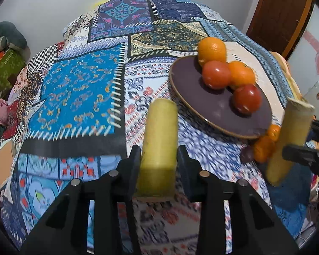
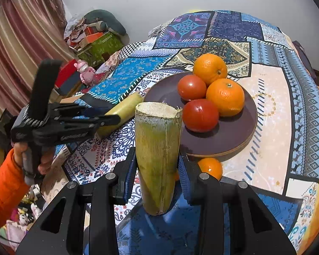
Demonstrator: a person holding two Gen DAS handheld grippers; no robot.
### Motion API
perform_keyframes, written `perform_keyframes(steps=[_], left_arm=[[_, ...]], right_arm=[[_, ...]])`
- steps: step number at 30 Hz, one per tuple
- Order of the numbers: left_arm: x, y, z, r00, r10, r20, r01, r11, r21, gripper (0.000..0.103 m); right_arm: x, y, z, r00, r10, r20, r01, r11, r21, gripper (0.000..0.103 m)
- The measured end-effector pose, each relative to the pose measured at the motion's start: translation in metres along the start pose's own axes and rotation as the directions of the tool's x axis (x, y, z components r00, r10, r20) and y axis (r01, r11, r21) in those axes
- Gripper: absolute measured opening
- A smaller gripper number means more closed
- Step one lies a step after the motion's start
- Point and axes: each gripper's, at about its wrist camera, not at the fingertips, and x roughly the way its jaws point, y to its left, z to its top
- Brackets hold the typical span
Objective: Organize fruits
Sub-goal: 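Grasp the other yellow gourd with the left tool while the right tool lifts its gourd upright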
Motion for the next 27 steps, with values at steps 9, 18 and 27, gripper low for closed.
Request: perform_keyframes(steps=[9, 18, 27], left_arm=[[-0.008, -0.021, -0.013, 0.999, 0.044, -0.022, -0.044, 0.999, 0.021, 0.035], [0.022, -0.012, -0.001, 0.998, -0.025, -0.058, 0.022, 0.999, -0.041, 0.037], [0.020, -0.011, 0.001, 0.998, -0.021, -0.057, 0.017, 0.998, -0.064, 0.036]], right_arm=[[-0.007, -0.004, 0.000, 1.000, -0.012, 0.019, 0.012, 1.000, 0.009, 0.034], [-0.010, -0.008, -0.001, 1.000, -0.014, 0.027, 0.013, 1.000, 0.023, 0.034], [-0.028, -0.001, 0.013, 0.997, -0.034, 0.068, 0.034, 0.999, -0.003, 0.034]])
